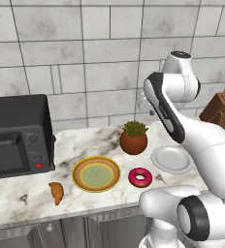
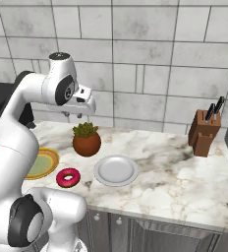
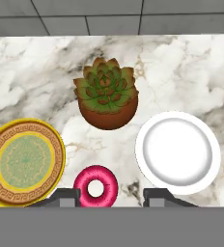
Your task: Place the pastries on the plates.
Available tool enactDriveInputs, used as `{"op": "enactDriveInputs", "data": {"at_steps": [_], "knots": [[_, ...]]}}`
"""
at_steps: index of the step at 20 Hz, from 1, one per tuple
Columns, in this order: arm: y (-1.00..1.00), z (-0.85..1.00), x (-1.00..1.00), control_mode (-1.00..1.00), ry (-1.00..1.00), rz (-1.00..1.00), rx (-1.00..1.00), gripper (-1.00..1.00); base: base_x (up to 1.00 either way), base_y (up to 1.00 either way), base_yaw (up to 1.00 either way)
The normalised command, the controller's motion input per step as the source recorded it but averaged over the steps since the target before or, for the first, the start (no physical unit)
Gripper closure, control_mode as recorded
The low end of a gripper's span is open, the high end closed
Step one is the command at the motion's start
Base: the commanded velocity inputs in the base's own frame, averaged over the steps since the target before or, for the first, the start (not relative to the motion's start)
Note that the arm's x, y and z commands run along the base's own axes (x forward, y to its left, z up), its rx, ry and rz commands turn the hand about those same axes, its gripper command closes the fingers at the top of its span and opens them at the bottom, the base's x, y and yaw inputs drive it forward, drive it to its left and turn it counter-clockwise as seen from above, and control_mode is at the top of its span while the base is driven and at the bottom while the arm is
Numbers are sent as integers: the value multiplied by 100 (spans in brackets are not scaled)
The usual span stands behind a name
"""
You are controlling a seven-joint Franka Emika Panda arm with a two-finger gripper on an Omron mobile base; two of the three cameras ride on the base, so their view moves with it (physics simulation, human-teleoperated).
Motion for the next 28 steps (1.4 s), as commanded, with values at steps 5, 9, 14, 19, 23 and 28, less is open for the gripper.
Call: {"op": "enactDriveInputs", "data": {"at_steps": [5, 9, 14, 19, 23, 28], "knots": [[0, -14, -4, -100, 1, 0, 0, -100, 0, 0, 0], [0, -29, -11, -100, 1, 0, 0, -100, 0, 0, 0], [0, -36, -9, -100, 0, 0, 0, -100, 0, 0, 0], [0, -51, -13, -100, 0, 0, 0, -100, 0, 0, 0], [0, -61, -19, -100, 0, 0, 0, -100, 0, 0, 0], [1, -53, -14, -100, 1, 0, 0, -100, 0, 0, 0]]}}
